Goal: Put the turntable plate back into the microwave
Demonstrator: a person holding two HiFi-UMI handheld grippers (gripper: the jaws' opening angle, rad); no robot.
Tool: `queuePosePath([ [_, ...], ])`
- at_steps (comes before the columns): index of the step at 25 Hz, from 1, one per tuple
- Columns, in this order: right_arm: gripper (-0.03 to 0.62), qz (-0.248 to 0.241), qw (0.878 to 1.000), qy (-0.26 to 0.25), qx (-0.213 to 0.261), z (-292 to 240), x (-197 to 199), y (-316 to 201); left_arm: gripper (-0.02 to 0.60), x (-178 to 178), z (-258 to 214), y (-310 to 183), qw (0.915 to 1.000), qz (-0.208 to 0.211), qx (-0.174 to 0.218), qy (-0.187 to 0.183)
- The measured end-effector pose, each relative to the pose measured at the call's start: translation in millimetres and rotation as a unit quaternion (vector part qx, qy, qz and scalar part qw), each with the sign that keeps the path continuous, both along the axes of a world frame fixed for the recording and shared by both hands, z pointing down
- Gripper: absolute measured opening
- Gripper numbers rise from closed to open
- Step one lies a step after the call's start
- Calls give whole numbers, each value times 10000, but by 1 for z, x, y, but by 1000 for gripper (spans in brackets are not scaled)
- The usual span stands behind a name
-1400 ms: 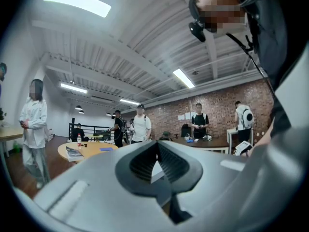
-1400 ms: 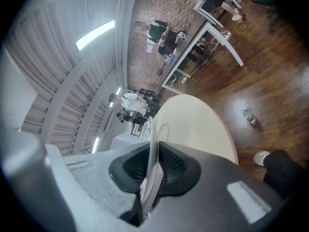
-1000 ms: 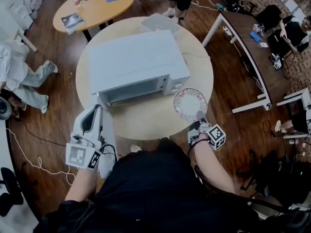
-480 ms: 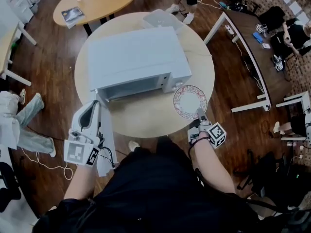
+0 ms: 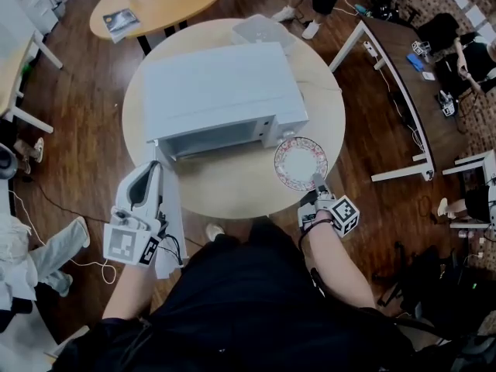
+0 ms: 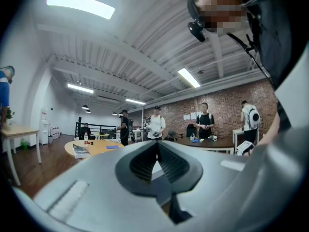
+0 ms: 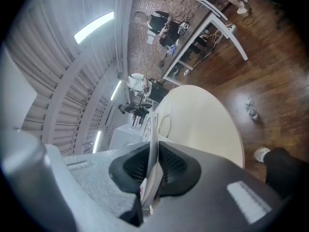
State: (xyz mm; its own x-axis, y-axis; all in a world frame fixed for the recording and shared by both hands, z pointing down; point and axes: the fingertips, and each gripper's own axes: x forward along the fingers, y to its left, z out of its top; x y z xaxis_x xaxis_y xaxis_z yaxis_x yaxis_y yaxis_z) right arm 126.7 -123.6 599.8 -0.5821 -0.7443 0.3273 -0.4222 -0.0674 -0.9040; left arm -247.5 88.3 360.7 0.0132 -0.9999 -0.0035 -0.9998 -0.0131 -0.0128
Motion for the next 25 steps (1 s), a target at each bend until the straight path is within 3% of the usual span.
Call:
queuePosePath([
  [25, 26, -601, 9981, -74, -97, 8, -50, 23, 5, -2, 1, 18, 10000, -20, -30, -11],
])
